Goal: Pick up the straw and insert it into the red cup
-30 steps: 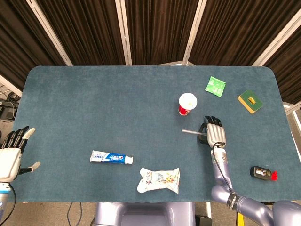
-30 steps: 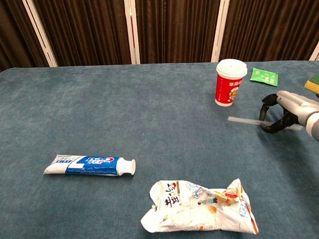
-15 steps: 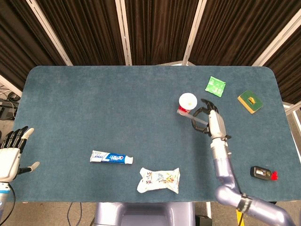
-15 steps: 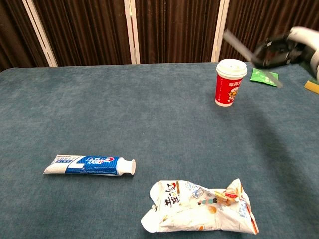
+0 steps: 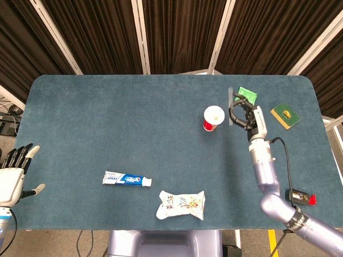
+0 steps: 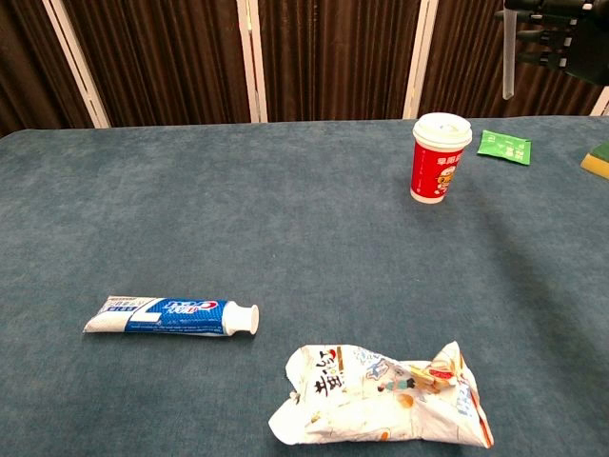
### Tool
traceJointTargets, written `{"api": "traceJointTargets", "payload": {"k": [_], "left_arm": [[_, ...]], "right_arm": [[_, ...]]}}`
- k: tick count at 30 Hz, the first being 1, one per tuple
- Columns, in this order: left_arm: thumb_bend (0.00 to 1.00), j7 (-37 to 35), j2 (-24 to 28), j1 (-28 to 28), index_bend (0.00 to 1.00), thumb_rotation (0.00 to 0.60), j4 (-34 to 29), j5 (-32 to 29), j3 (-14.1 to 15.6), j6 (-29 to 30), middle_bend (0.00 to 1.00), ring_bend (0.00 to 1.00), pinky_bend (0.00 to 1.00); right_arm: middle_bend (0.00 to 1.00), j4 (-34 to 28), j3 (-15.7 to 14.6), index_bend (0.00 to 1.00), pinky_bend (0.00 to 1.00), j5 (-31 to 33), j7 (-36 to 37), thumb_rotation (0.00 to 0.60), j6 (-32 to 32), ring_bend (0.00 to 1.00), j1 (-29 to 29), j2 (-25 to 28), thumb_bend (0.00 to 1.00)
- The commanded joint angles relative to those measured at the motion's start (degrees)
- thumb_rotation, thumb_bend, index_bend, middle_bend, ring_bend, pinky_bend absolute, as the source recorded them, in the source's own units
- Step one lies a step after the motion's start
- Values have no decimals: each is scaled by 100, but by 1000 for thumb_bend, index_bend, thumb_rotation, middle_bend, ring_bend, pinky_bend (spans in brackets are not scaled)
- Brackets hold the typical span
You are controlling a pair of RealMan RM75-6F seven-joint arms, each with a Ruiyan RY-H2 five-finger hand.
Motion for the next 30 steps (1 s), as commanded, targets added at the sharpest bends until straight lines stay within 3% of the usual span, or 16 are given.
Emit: {"api": "traceJointTargets", "payload": {"k": [1, 8, 14, 30], "left_arm": [[0, 0, -4, -3, 0, 600, 5, -17, -5, -10, 0, 0, 0], [0, -44, 6, -20, 0, 600, 9, -83, -18, -75, 0, 0, 0], [0, -71, 21, -27, 0, 600, -10, -118, -20, -111, 0, 0, 0], [0, -124, 36, -50, 0, 600, -19, -106, -12, -151, 0, 0, 0]], "right_arm": [[196, 788, 268, 572, 0, -8, 474, 600, 364, 0, 438, -619, 422], [209, 1956, 366, 593, 0, -321, 1126, 600, 514, 0, 961, -1258, 422], [209, 2586, 454, 594, 0, -445, 1554, 600, 738, 0, 1201, -1603, 422], [210, 3006, 200, 596, 0, -517, 1931, 600, 722, 0, 1300, -2046, 421]]}}
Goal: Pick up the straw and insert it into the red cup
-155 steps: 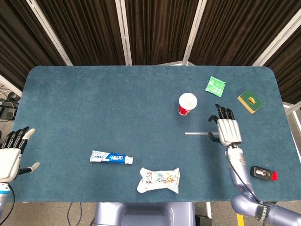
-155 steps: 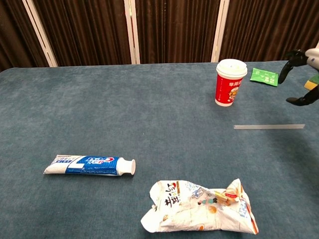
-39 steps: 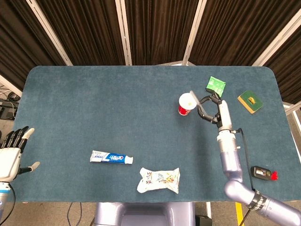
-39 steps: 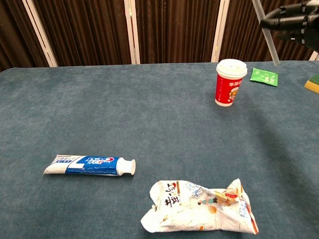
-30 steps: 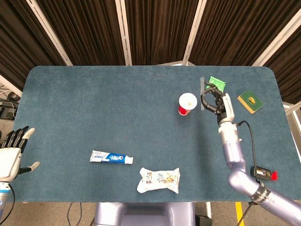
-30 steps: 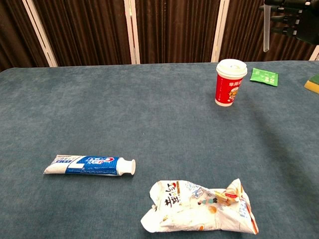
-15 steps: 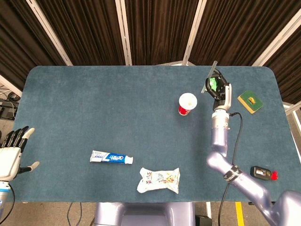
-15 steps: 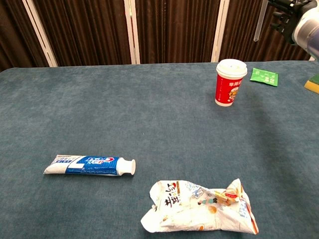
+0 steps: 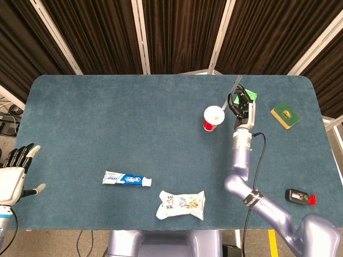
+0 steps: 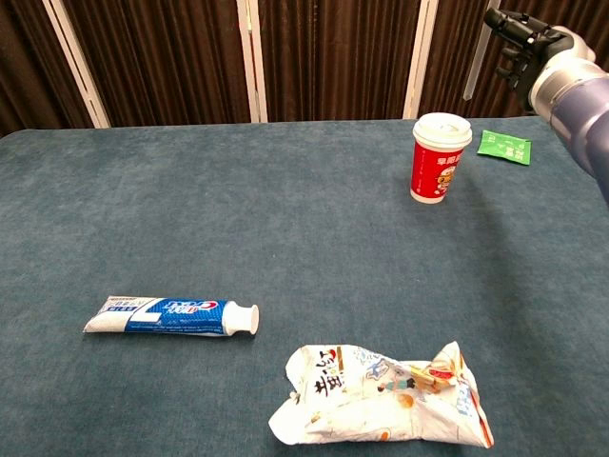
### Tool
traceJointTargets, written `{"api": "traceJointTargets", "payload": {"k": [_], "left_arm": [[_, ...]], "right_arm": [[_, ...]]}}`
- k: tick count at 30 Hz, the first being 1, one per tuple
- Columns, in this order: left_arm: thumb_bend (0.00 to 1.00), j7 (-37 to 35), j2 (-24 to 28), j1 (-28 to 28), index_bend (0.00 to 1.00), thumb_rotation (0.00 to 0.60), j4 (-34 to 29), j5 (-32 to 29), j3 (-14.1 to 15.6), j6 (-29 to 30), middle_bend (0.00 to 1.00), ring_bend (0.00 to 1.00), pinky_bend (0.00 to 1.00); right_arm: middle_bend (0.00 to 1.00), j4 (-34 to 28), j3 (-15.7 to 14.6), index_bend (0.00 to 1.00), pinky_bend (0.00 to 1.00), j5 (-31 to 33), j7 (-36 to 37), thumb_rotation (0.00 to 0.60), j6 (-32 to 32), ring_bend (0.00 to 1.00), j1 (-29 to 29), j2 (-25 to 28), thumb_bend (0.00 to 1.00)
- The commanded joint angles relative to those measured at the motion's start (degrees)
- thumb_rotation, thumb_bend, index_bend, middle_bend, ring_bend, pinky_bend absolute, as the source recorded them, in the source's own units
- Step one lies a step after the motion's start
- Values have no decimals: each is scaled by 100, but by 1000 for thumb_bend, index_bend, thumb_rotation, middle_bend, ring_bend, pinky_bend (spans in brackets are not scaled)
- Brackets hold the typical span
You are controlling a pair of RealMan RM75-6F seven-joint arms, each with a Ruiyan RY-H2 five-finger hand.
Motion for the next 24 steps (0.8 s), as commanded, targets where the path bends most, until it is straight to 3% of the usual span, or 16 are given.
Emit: {"api": "traceJointTargets", "payload": {"k": [1, 24], "left_arm": [[0, -12, 2, 2, 0, 600, 3, 5, 3, 3, 0, 0, 0], [0, -32, 9, -4, 0, 600, -3, 11, 12, -2, 0, 0, 0]], "right_arm": [[210, 46, -50, 596, 0, -14, 12, 600, -12, 0, 5, -49, 422], [209, 203, -150, 596, 0, 56, -13, 600, -144, 0, 46, -285, 423]]}}
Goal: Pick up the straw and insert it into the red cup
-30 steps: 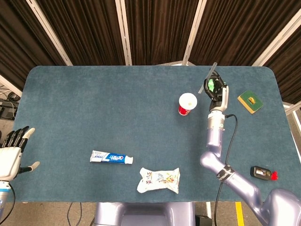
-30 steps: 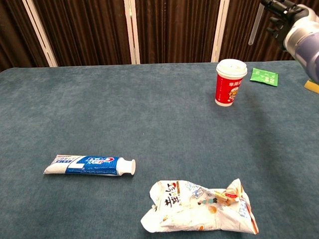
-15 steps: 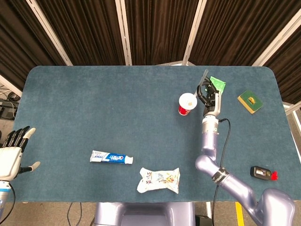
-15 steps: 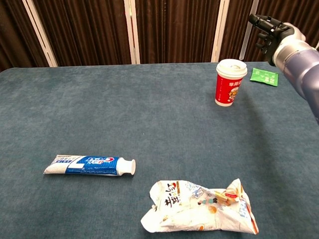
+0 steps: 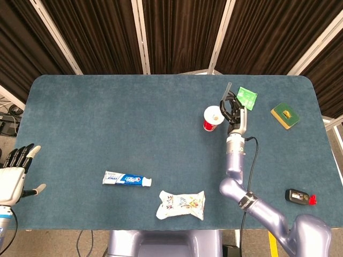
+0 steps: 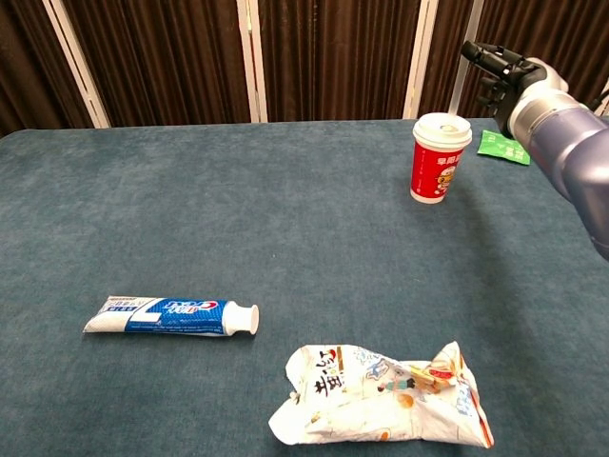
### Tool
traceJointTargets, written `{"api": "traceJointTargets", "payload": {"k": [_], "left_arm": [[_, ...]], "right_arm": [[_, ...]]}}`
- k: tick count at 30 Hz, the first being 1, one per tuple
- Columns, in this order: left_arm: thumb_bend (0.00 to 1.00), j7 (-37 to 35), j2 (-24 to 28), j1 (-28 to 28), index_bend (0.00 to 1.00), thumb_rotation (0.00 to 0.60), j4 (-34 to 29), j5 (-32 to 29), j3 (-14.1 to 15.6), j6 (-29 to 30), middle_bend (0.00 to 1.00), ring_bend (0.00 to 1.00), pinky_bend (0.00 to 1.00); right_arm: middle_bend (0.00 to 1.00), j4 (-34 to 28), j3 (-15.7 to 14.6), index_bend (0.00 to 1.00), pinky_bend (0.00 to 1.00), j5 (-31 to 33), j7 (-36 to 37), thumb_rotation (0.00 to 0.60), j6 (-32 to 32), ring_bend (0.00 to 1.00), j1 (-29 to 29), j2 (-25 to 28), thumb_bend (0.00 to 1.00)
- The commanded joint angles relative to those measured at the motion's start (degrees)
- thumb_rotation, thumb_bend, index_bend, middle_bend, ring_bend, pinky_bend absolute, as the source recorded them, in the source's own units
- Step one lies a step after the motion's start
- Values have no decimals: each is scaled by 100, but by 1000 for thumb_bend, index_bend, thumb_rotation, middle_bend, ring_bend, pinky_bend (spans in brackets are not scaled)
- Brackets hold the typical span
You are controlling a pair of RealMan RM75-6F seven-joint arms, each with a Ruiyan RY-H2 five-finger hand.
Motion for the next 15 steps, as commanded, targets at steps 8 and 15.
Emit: {"api": "traceJointTargets", "payload": {"k": [8, 15], "left_arm": [[0, -5, 1, -5, 0, 600, -3, 1, 4, -9, 0, 0, 0], [0, -21, 4, -6, 0, 600, -15, -14, 4, -21, 0, 0, 0]], "right_arm": [[210, -5, 12, 597, 0, 12, -16, 600, -4, 0, 7, -45, 422], [210, 11, 0, 597, 0, 45, -70, 600, -75, 0, 11, -58, 417]]}}
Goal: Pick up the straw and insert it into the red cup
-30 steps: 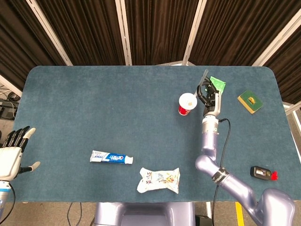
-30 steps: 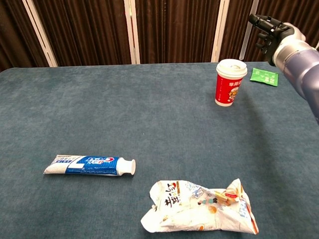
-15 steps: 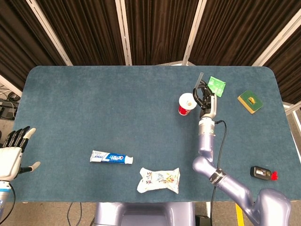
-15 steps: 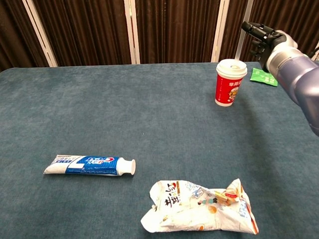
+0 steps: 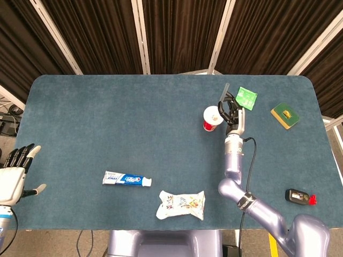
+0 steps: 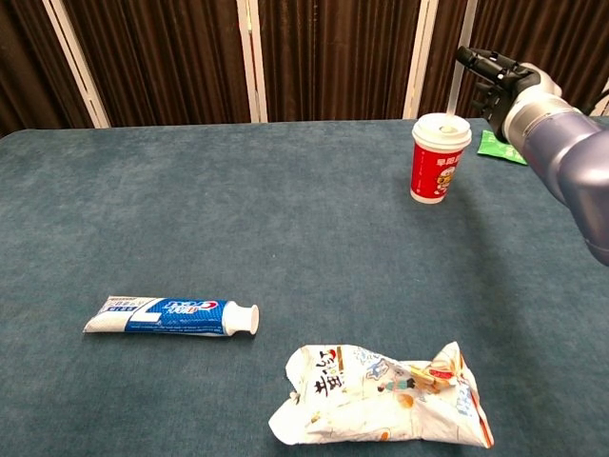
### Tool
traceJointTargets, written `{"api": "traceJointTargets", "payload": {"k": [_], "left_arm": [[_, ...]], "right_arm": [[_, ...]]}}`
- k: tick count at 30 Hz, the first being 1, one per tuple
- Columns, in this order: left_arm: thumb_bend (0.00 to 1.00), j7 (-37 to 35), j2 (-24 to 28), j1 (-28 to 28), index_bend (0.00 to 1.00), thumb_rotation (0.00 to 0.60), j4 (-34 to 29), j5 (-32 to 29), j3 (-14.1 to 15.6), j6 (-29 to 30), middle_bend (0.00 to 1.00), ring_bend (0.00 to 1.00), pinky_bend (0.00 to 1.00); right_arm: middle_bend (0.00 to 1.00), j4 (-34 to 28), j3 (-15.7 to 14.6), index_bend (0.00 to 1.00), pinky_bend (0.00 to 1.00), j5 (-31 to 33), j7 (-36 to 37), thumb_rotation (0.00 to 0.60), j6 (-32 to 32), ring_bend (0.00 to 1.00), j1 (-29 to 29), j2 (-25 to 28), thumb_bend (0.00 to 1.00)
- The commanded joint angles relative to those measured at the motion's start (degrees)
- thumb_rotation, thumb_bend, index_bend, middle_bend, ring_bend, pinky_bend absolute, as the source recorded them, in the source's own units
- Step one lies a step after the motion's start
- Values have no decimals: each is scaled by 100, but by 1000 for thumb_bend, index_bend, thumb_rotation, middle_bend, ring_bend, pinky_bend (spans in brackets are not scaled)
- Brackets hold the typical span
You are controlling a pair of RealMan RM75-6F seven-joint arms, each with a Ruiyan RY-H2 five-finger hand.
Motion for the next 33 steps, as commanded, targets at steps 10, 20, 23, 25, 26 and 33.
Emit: {"api": "traceJointTargets", "payload": {"k": [10, 20, 23, 25, 26, 33], "left_arm": [[0, -62, 26, -6, 0, 600, -30, -23, 0, -32, 0, 0, 0], [0, -123, 50, -7, 0, 600, -72, -58, -4, -61, 0, 0, 0], [0, -118, 47, -3, 0, 600, -70, -51, -4, -47, 0, 0, 0], [0, -119, 47, -3, 0, 600, -72, -49, -4, -44, 0, 0, 0], [0, -119, 48, -4, 0, 600, -72, -48, -4, -45, 0, 0, 0], [0, -126, 45, -3, 0, 600, -69, -49, -6, -41, 0, 0, 0]], "right_arm": [[210, -8, -14, 596, 0, 68, -90, 600, -95, 0, -26, -13, 414], [143, -222, -122, 476, 0, -55, 43, 600, -67, 0, -230, 8, 429], [99, -264, -189, 393, 0, -122, 82, 600, -61, 0, -304, 15, 429], [77, -285, -228, 332, 0, -160, 110, 600, -77, 0, -346, 24, 429], [69, -298, -246, 303, 0, -179, 119, 600, -89, 0, -362, 29, 429], [40, -409, -337, 238, 0, -286, 136, 600, -221, 0, -426, 116, 426]]}}
